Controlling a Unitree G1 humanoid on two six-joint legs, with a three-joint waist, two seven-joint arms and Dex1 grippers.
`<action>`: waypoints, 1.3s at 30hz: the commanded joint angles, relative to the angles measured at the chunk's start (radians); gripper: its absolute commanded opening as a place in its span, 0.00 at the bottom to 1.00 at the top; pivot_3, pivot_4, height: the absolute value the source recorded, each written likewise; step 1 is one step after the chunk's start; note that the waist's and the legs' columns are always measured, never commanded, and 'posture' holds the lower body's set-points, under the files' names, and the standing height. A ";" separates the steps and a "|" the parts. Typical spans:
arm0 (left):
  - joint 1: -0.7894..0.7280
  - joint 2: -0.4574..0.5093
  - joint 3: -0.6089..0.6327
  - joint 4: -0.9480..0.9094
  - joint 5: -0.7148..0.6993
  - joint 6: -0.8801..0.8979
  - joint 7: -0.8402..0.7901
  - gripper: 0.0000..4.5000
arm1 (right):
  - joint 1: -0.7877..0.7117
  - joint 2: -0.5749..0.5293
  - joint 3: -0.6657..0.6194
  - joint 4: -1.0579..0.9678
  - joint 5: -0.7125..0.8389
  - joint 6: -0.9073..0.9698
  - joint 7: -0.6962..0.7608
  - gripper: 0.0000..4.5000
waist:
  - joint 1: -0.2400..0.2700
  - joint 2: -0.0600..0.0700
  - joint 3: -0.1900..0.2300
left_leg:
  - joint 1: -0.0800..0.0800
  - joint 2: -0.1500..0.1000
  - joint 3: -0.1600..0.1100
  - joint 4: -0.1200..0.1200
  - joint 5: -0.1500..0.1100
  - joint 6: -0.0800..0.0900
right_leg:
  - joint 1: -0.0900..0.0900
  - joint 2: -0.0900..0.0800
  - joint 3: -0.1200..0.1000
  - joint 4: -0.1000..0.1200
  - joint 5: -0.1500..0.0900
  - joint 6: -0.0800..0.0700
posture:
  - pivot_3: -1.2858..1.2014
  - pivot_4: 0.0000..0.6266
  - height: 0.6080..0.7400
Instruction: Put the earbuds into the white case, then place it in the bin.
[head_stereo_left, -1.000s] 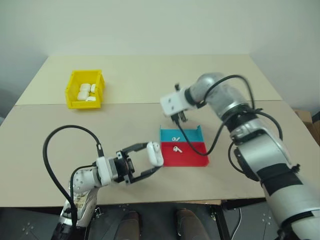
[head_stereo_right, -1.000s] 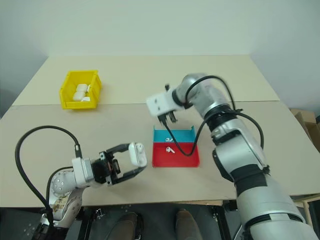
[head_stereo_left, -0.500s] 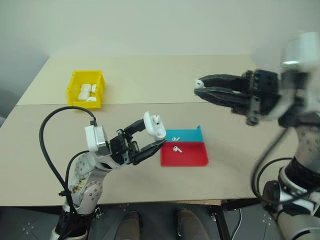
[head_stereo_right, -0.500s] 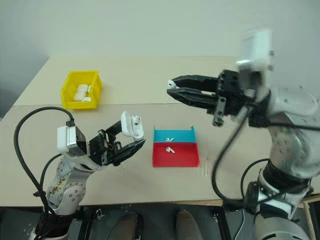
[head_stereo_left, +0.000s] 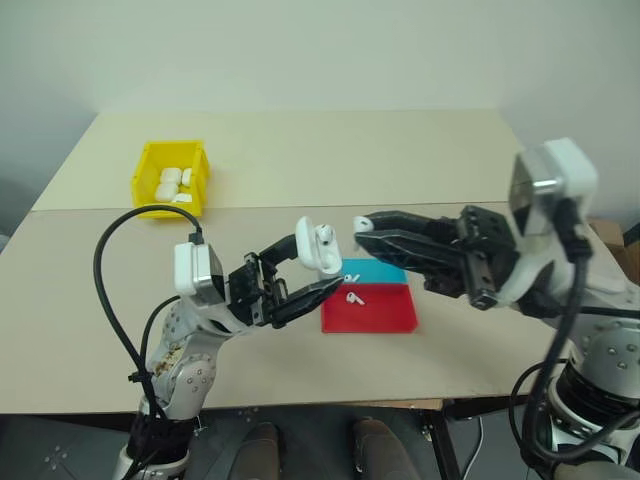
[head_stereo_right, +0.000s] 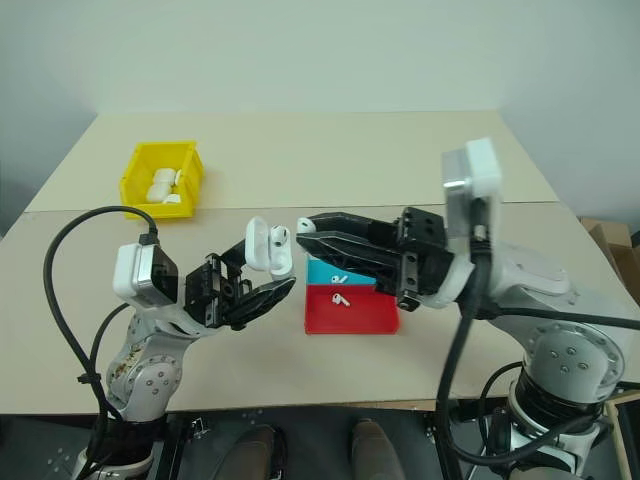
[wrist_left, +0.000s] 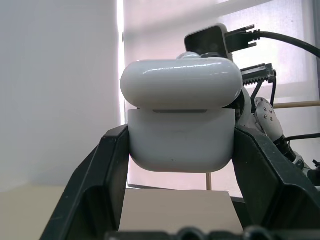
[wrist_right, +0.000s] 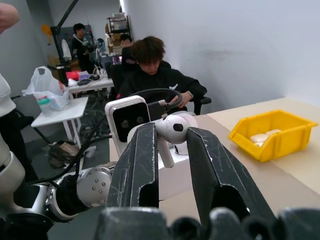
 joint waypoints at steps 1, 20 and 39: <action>-0.011 -0.011 -0.004 -0.001 0.012 -0.011 -0.017 0.61 | -0.021 -0.009 0.019 -0.009 0.072 -0.049 -0.042 0.15 | 0.000 0.000 0.000 | 0.000 0.000 0.000 0.000 0.000 0.000 | 0.000 0.000 0.000 0.000 0.000 0.000 | 0.52 0.24 1.00; -0.024 -0.044 -0.008 -0.014 0.051 -0.017 -0.009 0.61 | 0.036 -0.096 0.106 0.003 0.133 -0.121 -0.076 0.15 | -0.003 0.000 0.000 | -0.001 0.000 0.000 0.000 0.000 0.000 | 0.000 0.000 0.000 -0.001 -0.001 0.003 | 0.52 0.24 1.00; -0.016 -0.066 0.001 0.013 0.069 -0.038 -0.028 0.61 | 0.079 -0.137 0.144 -0.004 0.013 -0.205 -0.014 0.46 | -0.002 0.000 0.000 | -0.001 0.000 0.000 0.000 0.000 0.000 | 0.000 0.000 0.000 -0.002 -0.002 0.003 | 0.52 0.24 1.00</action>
